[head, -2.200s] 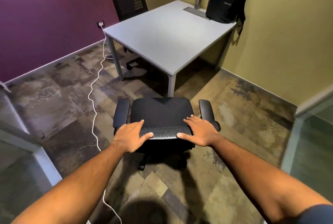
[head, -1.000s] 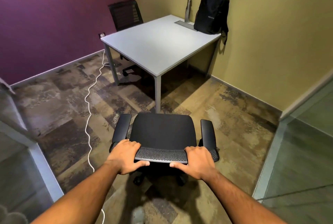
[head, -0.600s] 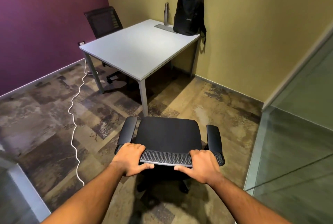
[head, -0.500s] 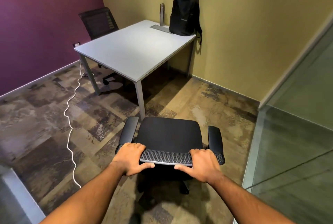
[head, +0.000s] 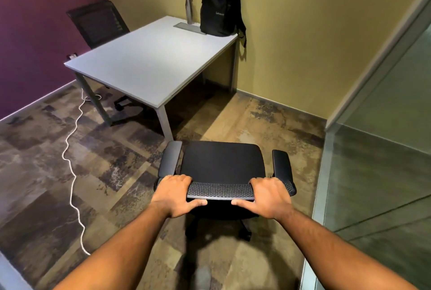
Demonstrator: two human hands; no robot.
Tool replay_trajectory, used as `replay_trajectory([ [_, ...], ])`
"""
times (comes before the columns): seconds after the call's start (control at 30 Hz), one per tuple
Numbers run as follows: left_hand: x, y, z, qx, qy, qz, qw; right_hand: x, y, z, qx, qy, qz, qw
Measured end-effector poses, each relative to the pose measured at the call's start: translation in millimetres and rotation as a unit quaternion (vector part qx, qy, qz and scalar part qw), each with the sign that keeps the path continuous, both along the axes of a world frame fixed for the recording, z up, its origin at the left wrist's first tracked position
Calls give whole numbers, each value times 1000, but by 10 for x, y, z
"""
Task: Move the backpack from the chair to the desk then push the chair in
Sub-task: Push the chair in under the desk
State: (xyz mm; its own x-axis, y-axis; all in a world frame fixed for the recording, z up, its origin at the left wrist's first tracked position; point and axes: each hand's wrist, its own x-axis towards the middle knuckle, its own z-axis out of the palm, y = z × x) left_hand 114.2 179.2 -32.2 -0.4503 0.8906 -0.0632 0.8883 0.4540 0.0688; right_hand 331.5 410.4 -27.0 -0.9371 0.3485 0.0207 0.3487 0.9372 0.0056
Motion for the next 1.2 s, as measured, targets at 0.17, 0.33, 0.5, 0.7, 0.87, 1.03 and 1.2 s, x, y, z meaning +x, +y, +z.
replay_trajectory([
  [0.17,-305,463,-81,16,3,6,1000,-324,483,25,12,-17,7,1000],
  [0.33,-677,1047,-93,24,10,2,1000,-721,1047,49,9,-32,-1,999],
  [0.5,-1033,1608,-114,26,9,2,1000,-1139,1657,91,5,-69,15,997],
  [0.7,-1433,2234,-96,28,9,18,999,-1644,2407,138,-19,-105,35,994],
  [0.87,-1703,2744,-98,36,32,38,998,-2089,3016,120,-33,-113,47,992],
  [1.03,-1877,3322,-81,25,46,60,997,-2502,3737,82,-24,-119,79,989],
  [1.2,-1968,3962,-67,6,51,112,992,-2910,4578,76,-16,-106,152,983],
])
